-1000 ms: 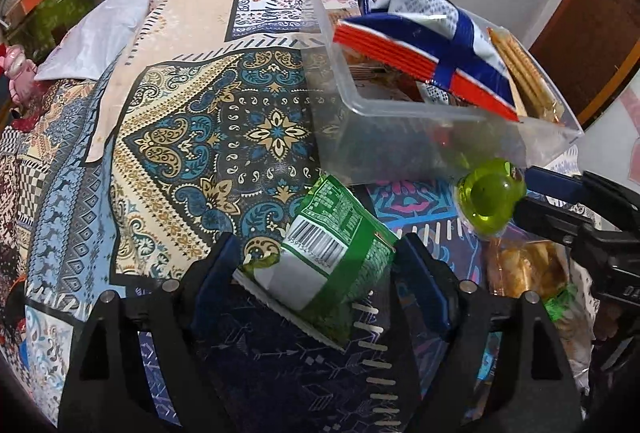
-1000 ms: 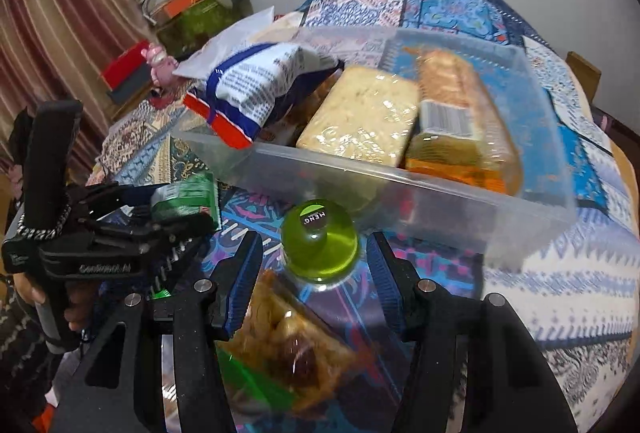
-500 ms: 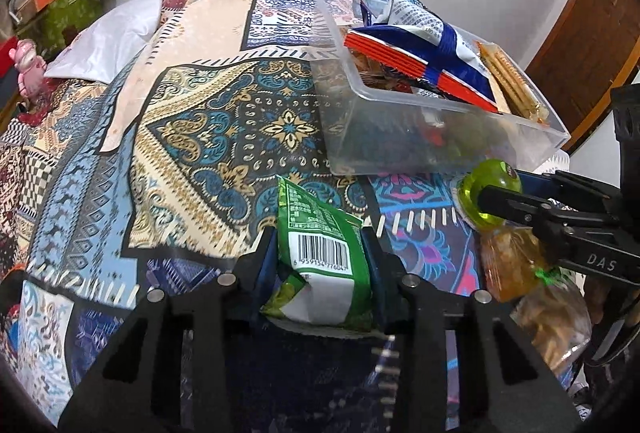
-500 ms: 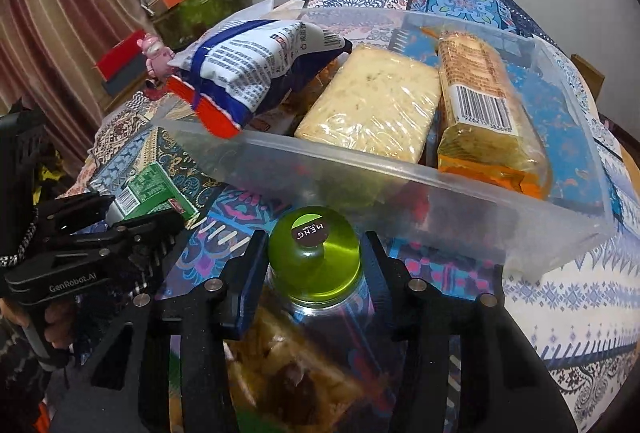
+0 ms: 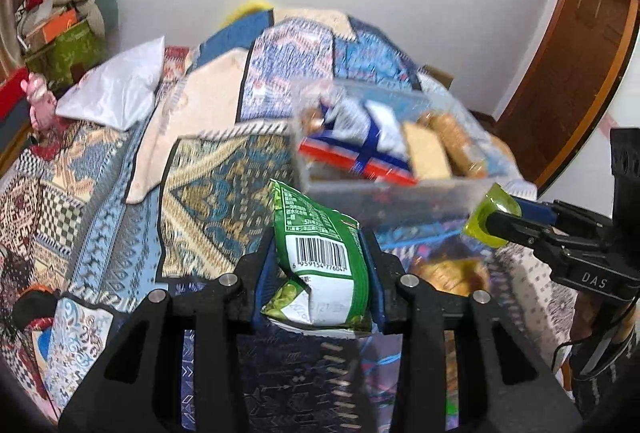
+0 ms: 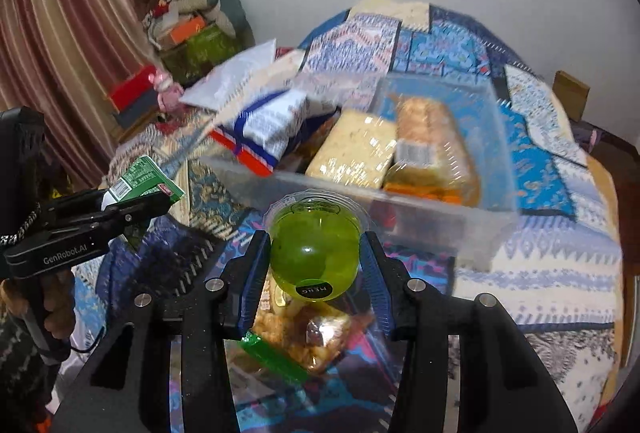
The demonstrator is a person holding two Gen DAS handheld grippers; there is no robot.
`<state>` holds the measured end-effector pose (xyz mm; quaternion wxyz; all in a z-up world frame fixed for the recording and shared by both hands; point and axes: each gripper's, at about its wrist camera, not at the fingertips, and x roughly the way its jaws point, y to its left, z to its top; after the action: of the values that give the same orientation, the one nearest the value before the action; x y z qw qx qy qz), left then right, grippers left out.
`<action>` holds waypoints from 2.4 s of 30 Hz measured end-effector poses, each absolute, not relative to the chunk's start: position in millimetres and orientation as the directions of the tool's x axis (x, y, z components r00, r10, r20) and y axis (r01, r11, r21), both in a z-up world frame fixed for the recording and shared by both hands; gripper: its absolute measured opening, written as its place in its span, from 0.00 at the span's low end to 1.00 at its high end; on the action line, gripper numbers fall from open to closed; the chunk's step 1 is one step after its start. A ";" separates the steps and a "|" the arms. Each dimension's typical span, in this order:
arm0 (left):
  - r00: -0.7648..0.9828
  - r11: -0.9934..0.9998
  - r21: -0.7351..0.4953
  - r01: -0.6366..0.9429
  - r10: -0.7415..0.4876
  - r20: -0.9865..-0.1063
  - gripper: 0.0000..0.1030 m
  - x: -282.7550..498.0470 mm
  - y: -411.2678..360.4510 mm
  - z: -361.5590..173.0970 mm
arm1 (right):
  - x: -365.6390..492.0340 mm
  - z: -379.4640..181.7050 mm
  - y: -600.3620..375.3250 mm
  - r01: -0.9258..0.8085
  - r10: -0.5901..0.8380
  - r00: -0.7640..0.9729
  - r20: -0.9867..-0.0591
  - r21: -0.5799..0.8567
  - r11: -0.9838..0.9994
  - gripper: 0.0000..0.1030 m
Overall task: Organize snacks
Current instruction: 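Drop the green bag into the box with the left tool while the right tool places the bottle in, then grasp the clear cookie bag with the left tool while the right tool grasps the peanut candy pack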
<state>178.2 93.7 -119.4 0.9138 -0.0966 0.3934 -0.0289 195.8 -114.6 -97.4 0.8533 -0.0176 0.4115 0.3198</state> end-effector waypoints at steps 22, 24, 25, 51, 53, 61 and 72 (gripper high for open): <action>0.736 0.975 -0.201 0.091 -0.202 -0.646 0.38 285.1 30.0 -81.1 | 248.9 -68.6 -173.1 -0.427 0.461 0.607 -0.648 0.223 0.876 0.42; 0.726 0.977 -0.197 0.087 -0.198 -0.659 0.38 300.4 24.9 -86.8 | 259.6 -72.5 -173.0 -0.419 0.459 0.606 -0.649 0.229 0.878 0.42; 0.721 0.977 -0.197 0.086 -0.198 -0.664 0.38 305.5 23.8 -88.6 | 265.5 -74.7 -171.9 -0.417 0.459 0.605 -0.651 0.231 0.879 0.42; 0.745 0.988 -0.135 0.069 -0.141 -0.651 0.62 295.1 13.2 -70.7 | 268.7 -60.9 -170.4 -0.421 0.464 0.614 -0.638 0.233 0.877 0.42; 0.743 0.989 -0.135 0.067 -0.140 -0.655 0.65 278.6 16.8 -66.3 | 253.3 -54.0 -171.4 -0.434 0.475 0.613 -0.631 0.233 0.870 0.42; 0.702 0.988 -0.149 0.031 -0.127 -0.701 0.71 207.2 26.9 -79.9 | 193.3 -44.8 -175.7 -0.466 0.490 0.597 -0.635 0.223 0.856 0.45; 0.602 0.983 -0.160 0.095 -0.184 -0.777 0.79 139.4 -8.1 -134.6 | 140.0 -63.5 -181.8 -0.476 0.494 0.546 -0.676 0.234 0.847 0.46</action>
<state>139.4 -8.1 -134.6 0.8936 -0.0509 0.4392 -0.0781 140.0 -181.8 -63.5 0.8792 0.0115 0.3881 0.2760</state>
